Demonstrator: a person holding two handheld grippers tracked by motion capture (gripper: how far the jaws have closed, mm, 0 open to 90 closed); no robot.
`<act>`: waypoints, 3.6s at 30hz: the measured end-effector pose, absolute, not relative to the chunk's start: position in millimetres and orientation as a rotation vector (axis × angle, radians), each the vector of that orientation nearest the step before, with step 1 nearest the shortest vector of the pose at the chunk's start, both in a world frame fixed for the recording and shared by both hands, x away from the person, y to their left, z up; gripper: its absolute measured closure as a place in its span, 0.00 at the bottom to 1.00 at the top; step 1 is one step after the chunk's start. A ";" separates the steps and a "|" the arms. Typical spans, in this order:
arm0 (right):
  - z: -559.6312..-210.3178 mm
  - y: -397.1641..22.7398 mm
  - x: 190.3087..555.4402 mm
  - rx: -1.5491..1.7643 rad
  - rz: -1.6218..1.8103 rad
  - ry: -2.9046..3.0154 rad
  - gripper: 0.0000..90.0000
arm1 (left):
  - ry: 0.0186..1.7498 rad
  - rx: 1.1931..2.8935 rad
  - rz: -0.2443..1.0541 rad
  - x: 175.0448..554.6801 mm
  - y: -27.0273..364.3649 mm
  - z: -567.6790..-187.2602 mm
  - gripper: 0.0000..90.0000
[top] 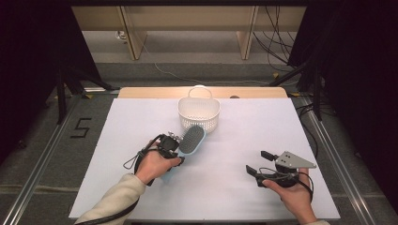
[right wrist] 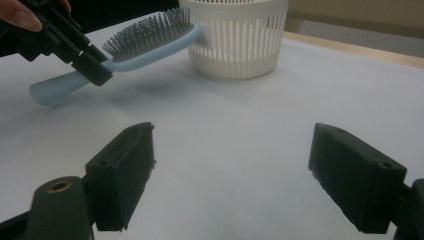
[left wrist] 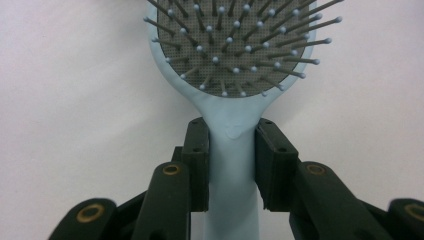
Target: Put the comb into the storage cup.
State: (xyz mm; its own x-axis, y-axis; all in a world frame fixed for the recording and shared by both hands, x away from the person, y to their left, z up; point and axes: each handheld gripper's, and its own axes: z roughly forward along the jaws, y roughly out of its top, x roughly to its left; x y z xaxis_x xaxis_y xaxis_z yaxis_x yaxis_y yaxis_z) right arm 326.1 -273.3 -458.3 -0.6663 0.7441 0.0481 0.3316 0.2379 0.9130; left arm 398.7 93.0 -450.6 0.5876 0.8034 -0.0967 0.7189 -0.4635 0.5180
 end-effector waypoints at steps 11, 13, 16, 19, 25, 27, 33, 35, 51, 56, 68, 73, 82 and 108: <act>-458.4 -273.2 326.1 0.987 1.411 2.120 0.21 | 1.191 2.259 0.244 397.1 95.0 -444.3 0.77; -458.3 -273.1 326.0 0.987 1.412 2.120 0.21 | 1.184 2.258 0.246 397.2 95.5 -443.2 0.77; -458.5 -273.2 326.0 0.987 1.412 2.118 0.21 | 1.180 2.245 0.244 397.1 95.9 -441.6 0.77; -458.7 -273.6 326.2 0.988 1.416 2.114 0.21 | 1.172 2.242 0.244 397.3 96.1 -440.7 0.77; -458.3 -273.5 325.9 0.991 1.418 2.110 0.21 | 1.166 2.230 0.241 397.1 97.1 -438.9 0.77; -458.5 -273.7 326.0 0.992 1.417 2.111 0.21 | 1.164 2.230 0.244 397.0 97.3 -438.4 0.77; -458.3 -273.6 325.8 0.990 1.420 2.110 0.21 | 1.164 2.230 0.243 395.1 96.8 -438.2 0.77; -458.4 -273.5 325.9 0.989 1.420 2.110 0.21 | 1.164 2.228 0.246 394.1 96.9 -436.8 0.77; -458.3 -273.7 325.8 0.992 1.419 2.108 0.21 | 1.119 2.192 0.271 386.6 93.5 -423.7 0.77; -458.4 -273.6 325.9 0.992 1.419 2.109 0.21 | 1.107 2.199 0.281 387.4 94.4 -423.5 0.77; -458.5 -273.7 325.9 0.992 1.419 2.109 0.21 | 1.094 2.179 0.285 386.9 94.3 -420.9 0.77; -458.8 -273.8 326.2 0.991 1.420 2.111 0.21 | 1.097 2.159 0.273 387.4 94.4 -419.7 0.77; -458.8 -274.0 326.3 0.993 1.424 2.107 0.21 | 1.089 2.139 0.293 387.8 95.8 -416.8 0.77; -459.2 -274.8 326.9 1.003 1.431 2.102 0.20 | 1.063 2.100 0.324 389.1 95.6 -412.3 0.77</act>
State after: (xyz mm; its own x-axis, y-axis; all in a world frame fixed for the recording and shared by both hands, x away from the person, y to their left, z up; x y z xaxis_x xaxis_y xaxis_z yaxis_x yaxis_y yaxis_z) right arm 326.9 -274.8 -459.2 -0.6598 0.7488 0.0628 0.3332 0.2166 0.9176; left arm 389.1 95.6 -412.3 0.6237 0.7749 -0.1021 0.5858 -0.3769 0.7175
